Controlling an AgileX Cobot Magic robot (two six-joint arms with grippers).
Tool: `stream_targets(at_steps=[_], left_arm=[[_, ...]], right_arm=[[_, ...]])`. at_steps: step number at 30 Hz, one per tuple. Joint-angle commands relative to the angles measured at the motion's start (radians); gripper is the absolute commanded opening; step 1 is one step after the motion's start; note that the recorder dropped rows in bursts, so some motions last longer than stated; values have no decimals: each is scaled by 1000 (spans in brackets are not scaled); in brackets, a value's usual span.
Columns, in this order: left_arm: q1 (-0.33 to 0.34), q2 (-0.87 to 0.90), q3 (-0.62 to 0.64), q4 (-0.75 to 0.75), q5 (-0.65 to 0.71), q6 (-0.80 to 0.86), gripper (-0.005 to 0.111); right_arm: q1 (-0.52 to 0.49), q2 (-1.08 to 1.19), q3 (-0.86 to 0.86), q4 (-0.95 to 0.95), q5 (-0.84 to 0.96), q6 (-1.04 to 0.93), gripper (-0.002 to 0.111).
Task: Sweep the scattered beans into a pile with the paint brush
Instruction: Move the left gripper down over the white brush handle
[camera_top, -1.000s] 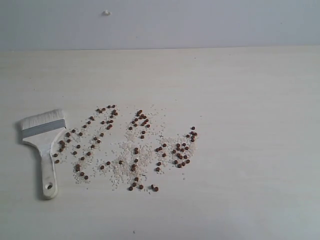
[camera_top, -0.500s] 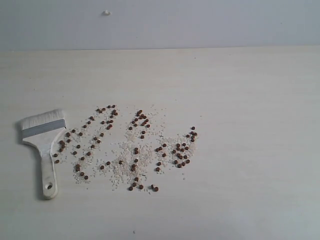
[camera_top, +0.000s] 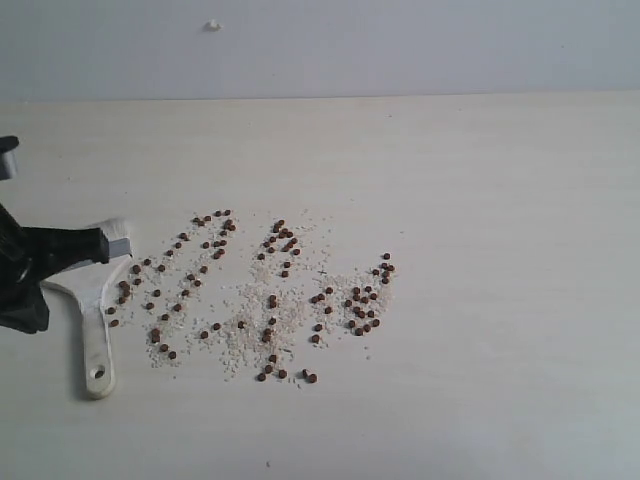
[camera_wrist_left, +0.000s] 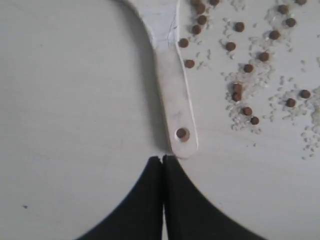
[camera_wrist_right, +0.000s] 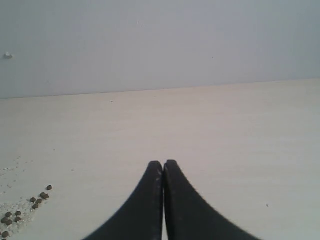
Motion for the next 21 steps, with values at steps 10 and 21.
stream_targets(at_steps=[10, 21], left_arm=[[-7, 208, -31, -62, -150, -78, 22], [-7, 214, -31, -60, -170, -70, 69]], right_arm=[[-6, -7, 5, 0, -10, 0, 0], [-6, -7, 5, 0, -10, 0, 0]])
